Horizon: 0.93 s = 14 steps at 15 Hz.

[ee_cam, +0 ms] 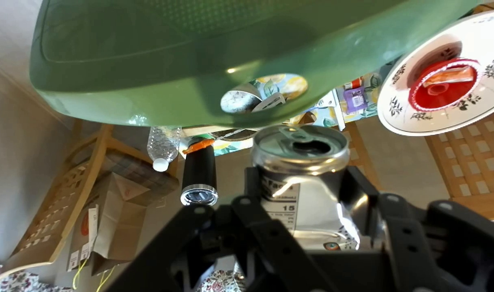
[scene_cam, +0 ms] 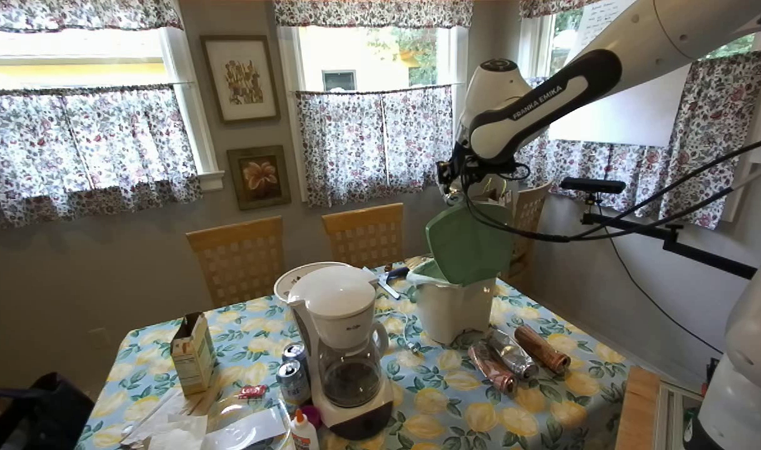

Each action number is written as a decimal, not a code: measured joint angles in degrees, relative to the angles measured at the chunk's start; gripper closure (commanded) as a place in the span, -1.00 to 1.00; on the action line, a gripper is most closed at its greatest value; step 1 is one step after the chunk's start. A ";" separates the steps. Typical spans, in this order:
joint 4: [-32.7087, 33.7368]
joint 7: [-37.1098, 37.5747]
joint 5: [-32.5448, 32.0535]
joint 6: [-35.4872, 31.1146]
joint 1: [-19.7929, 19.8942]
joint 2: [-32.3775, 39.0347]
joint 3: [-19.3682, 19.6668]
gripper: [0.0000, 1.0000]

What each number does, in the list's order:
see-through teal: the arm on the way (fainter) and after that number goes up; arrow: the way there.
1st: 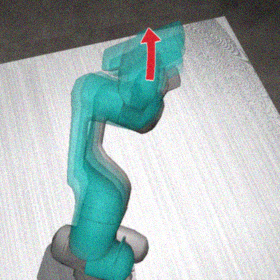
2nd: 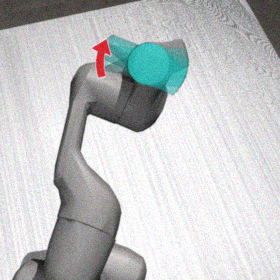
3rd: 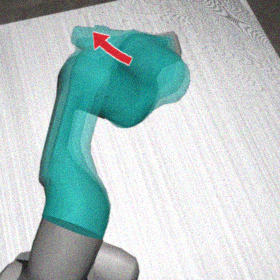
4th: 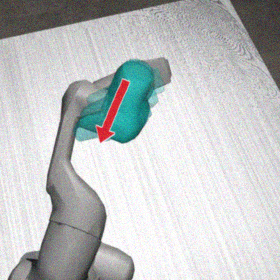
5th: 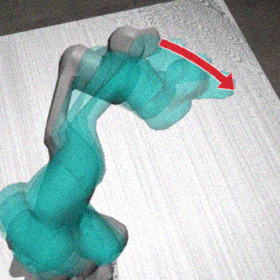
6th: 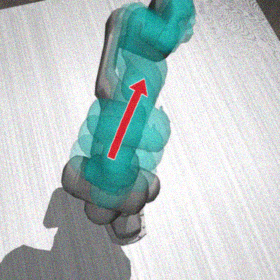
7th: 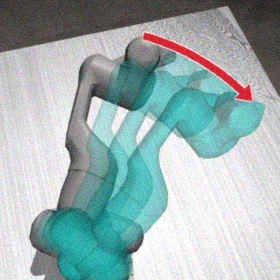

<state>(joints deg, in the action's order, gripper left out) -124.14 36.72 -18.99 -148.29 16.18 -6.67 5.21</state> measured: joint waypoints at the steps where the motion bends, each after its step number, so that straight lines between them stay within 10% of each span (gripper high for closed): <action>1: 0.00 0.00 0.00 0.04 -0.05 0.01 0.00 -0.68; 4: 0.00 0.05 0.00 0.12 -0.11 0.01 0.00 -0.99; 14: 0.66 2.46 -0.10 1.36 -0.73 -0.06 -0.06 -1.00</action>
<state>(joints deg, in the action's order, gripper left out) -123.48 39.18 -19.09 -146.93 15.45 -6.74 5.15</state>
